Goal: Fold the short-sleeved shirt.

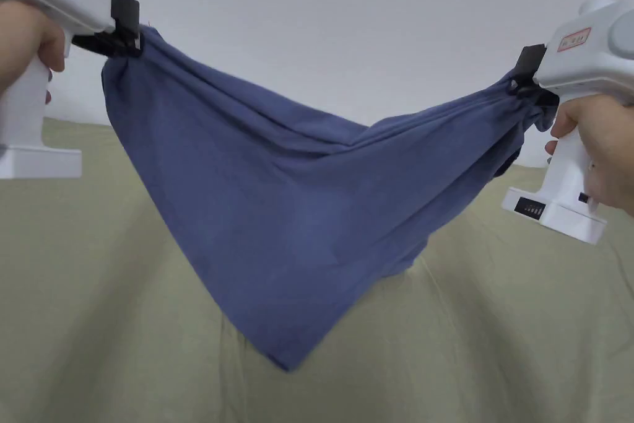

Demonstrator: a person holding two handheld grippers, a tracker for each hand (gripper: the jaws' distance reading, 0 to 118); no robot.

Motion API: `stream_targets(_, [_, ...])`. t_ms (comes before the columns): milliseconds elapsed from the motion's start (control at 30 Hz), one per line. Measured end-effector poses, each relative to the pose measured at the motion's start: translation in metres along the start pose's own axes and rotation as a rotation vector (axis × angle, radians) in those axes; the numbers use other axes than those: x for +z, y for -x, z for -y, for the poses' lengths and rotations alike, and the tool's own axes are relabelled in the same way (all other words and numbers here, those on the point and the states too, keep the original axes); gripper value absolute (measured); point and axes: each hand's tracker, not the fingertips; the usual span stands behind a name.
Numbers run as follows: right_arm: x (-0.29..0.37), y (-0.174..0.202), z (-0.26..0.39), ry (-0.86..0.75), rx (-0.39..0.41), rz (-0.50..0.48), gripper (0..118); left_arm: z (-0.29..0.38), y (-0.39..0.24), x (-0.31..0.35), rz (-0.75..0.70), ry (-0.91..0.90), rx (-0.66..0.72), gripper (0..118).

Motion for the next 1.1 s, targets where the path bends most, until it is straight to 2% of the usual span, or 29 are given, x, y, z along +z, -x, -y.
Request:
stream_targets(133, [-0.004, -0.018, 0.016, -0.002, 0.019, -0.005, 13, 0.014, -0.003, -0.001, 0.023, -0.008, -0.049, 0])
stream_targets(300, [0.014, -0.065, 0.078, 0.086, 0.027, -0.017, 13, 0.099, 0.000, 0.010, 0.079, 0.032, -0.113, 0])
stream_targets(433, [0.065, -0.114, 0.136, 0.155, 0.016, -0.034, 13, 0.199, 0.004, 0.055, 0.156, 0.069, -0.084, 0])
stream_targets(467, [0.081, -0.126, 0.150, 0.172, 0.018, -0.011, 13, 0.225, 0.004, 0.067, 0.163, 0.093, -0.088, 0])
stream_targets(567, [0.126, -0.164, 0.180, 0.209, -0.059, 0.009, 13, 0.284, 0.005, 0.107, 0.164, 0.170, -0.056, 0])
stream_targets(633, [0.151, -0.184, 0.196, 0.245, -0.076, 0.025, 13, 0.313, 0.006, 0.129, 0.207, 0.207, -0.039, 0])
stream_targets(800, [0.189, -0.216, 0.241, 0.299, -0.075, 0.062, 13, 0.366, -0.002, 0.172, 0.197, 0.297, 0.005, 0])
stream_targets(833, [0.194, -0.219, 0.249, 0.301, -0.075, 0.060, 13, 0.377, -0.003, 0.174, 0.207, 0.361, 0.007, 0])
stream_targets(933, [0.198, -0.229, 0.265, 0.341, -0.099, 0.097, 13, 0.406, -0.002, 0.183, 0.177, 0.415, 0.024, 0])
stream_targets(1000, [0.200, -0.238, 0.273, 0.374, -0.085, 0.126, 13, 0.421, -0.004, 0.188, 0.167, 0.461, 0.073, 0])
stream_targets(1033, [0.202, -0.240, 0.276, 0.367, -0.096, 0.120, 14, 0.429, -0.005, 0.190, 0.176, 0.478, 0.091, 0])
stream_targets(1067, [0.203, -0.243, 0.278, 0.373, -0.101, 0.115, 26, 0.436, -0.007, 0.191, 0.183, 0.501, 0.098, 2])
stream_targets(1100, [0.204, -0.245, 0.280, 0.386, -0.106, 0.111, 49, 0.444, -0.010, 0.191, 0.167, 0.506, 0.091, 9])
